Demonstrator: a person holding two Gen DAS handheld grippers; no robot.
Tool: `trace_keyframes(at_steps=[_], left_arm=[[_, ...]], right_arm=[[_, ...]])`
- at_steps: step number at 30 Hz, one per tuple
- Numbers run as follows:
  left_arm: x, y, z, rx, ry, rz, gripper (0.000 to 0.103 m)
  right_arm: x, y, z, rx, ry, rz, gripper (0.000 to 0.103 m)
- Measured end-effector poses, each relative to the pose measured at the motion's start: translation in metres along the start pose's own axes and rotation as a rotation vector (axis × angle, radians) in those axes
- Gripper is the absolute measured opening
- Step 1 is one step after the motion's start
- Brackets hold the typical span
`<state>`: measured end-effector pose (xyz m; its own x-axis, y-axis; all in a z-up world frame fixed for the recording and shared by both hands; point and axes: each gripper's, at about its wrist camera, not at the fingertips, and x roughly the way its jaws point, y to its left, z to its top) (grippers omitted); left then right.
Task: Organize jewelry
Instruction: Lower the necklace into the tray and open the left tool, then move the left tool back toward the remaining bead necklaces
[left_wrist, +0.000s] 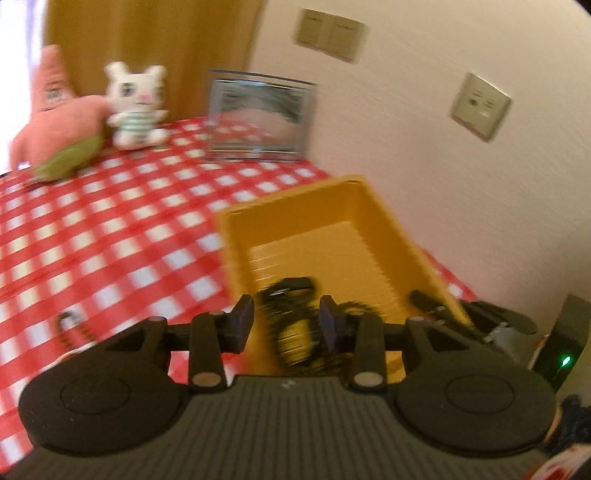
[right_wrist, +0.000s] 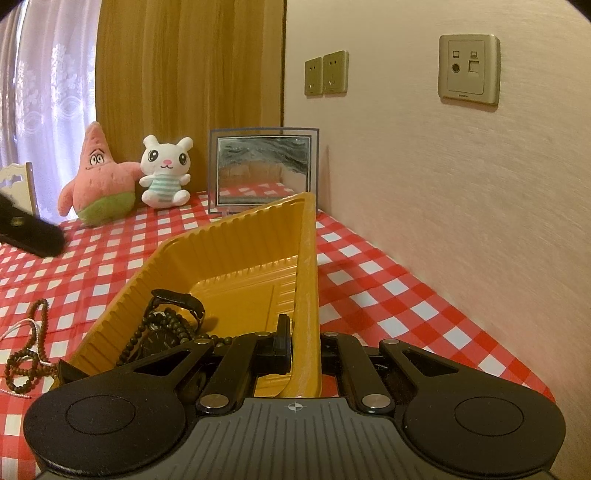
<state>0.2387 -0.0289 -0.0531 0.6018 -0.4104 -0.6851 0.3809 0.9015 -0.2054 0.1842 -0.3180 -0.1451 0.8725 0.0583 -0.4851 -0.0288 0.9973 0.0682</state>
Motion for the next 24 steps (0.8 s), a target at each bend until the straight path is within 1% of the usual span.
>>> trace_keyframes(at_steps=[5,10,13,18,22,24], left_arm=[[-0.024,0.037,-0.021,-0.029,-0.005,0.156,0.035],[-0.045,0.075,-0.045,-0.102,0.011,0.266,0.035],[-0.054,0.091,-0.060,-0.129,0.019,0.322,0.035],[-0.061,0.105,-0.080,-0.130,0.032,0.382,0.035],[-0.055,0.106,-0.095,-0.087,0.058,0.391,0.035],[-0.049,0.104,-0.099,-0.070,0.072,0.383,0.034]], right_arm=[[0.000,0.000,0.000,-0.002,0.000,0.001,0.005],[0.002,0.000,0.002,-0.009,-0.001,0.007,0.005],[0.004,0.000,0.004,-0.017,-0.001,0.010,0.005],[0.005,0.001,0.006,-0.027,-0.004,0.010,0.005],[0.006,0.002,0.008,-0.035,-0.003,0.008,0.005],[0.007,0.002,0.009,-0.039,-0.002,0.007,0.005]])
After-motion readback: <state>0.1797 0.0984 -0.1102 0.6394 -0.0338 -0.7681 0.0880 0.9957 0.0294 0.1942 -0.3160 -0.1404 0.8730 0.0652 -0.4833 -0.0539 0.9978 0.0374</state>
